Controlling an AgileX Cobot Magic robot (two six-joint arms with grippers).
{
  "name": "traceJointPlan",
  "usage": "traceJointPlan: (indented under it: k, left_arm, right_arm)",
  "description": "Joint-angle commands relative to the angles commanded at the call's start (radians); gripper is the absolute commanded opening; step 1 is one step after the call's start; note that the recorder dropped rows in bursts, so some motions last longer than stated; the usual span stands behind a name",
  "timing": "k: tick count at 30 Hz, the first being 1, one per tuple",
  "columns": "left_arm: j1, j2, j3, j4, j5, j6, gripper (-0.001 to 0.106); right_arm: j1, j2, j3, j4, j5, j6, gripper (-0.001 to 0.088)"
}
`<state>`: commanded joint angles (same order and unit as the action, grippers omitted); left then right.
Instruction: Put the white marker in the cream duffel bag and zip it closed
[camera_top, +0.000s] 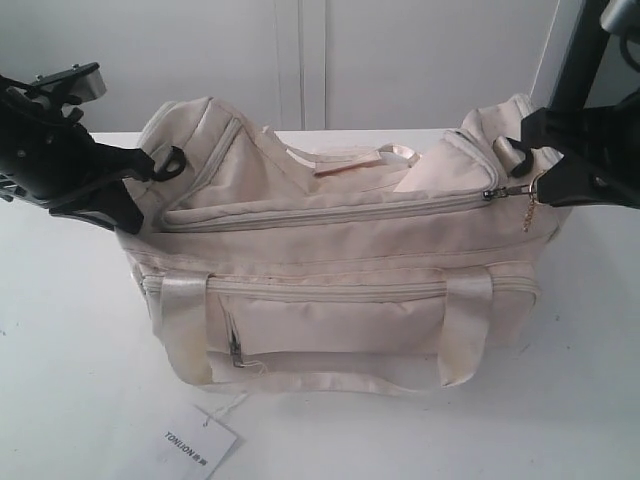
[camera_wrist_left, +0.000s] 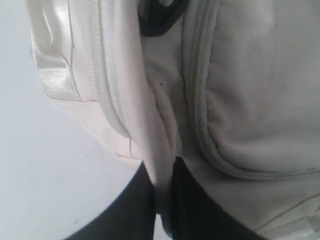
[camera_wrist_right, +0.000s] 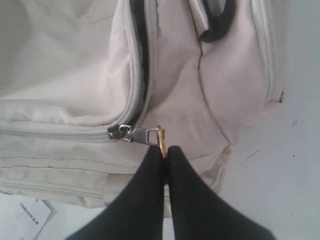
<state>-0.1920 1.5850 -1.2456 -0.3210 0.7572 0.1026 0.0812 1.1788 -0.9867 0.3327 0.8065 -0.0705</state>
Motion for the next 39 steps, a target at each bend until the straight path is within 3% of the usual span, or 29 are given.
traceJointPlan:
  k: [10, 18, 21, 36, 39]
  left_arm:
    - [0.000, 0.000, 0.000, -0.007, 0.006, 0.001, 0.002]
    - [0.000, -0.002, 0.000, -0.023, 0.001, 0.001, 0.040]
    - [0.000, -0.008, 0.000, -0.036, 0.004, 0.001, 0.047]
    - [0.000, -0.170, 0.000, -0.067, 0.003, 0.008, 0.048]
    - [0.000, -0.201, 0.000, -0.103, -0.001, 0.077, 0.048]
  right_arm:
    - [0.000, 0.000, 0.000, 0.000, -0.035, -0.014, 0.0000]
    - [0.036, 0.057, 0.000, 0.062, -0.030, -0.062, 0.0000]
    - [0.040, 0.070, 0.000, 0.062, -0.032, -0.062, 0.0000]
    - [0.040, 0.070, 0.000, 0.062, -0.019, -0.058, 0.0000]
    - [0.040, 0.070, 0.000, 0.062, -0.018, -0.058, 0.0000]
